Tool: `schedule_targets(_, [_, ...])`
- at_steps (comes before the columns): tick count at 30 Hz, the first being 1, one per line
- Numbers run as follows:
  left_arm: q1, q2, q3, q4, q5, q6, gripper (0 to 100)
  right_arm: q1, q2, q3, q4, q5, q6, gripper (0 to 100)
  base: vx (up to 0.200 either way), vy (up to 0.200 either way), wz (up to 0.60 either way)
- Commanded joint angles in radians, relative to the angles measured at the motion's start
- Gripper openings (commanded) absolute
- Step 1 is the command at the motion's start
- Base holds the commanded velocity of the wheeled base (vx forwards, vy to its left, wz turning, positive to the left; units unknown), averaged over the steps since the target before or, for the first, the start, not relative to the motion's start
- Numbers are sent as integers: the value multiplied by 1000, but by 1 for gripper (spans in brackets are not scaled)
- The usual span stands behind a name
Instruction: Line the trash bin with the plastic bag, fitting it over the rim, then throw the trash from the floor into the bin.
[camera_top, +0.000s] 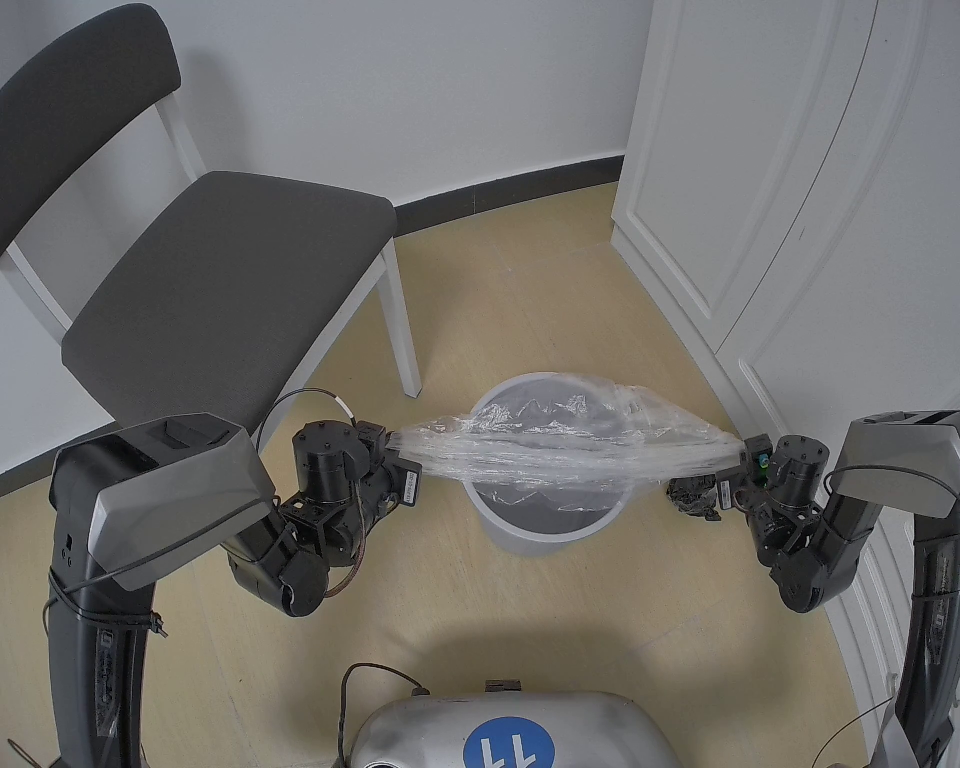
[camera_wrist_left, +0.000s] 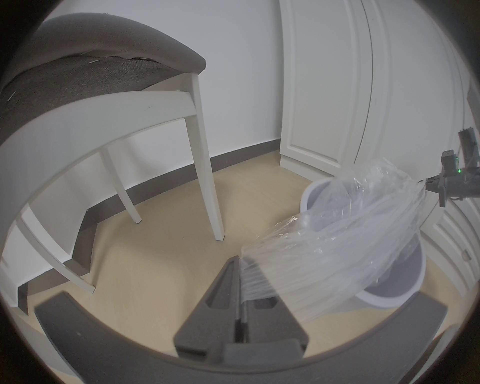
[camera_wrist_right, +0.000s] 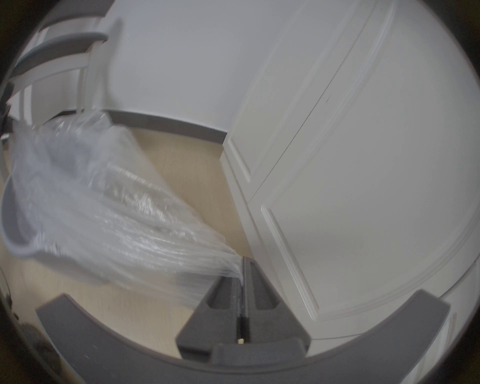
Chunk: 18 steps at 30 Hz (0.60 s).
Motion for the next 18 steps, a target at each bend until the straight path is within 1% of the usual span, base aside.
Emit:
schedule_targets(1, [-4, 6, -41, 2, 6, -21, 0, 22, 30, -94, -19, -33, 41, 0, 0, 0, 0])
schedule_targets(4, [-4, -3, -45, 2, 7, -30, 0, 25, 25, -115, -19, -38, 58, 0, 0, 0, 0])
schedule_targets(14, [13, -49, -34, 35, 18, -40, 0, -1, 8, -104, -19, -40, 52, 0, 0, 0, 0])
schedule_targets(18, [14, -111, 25, 68, 6, -46, 0, -19, -38, -80, -19, -37, 44, 0, 0, 0, 0])
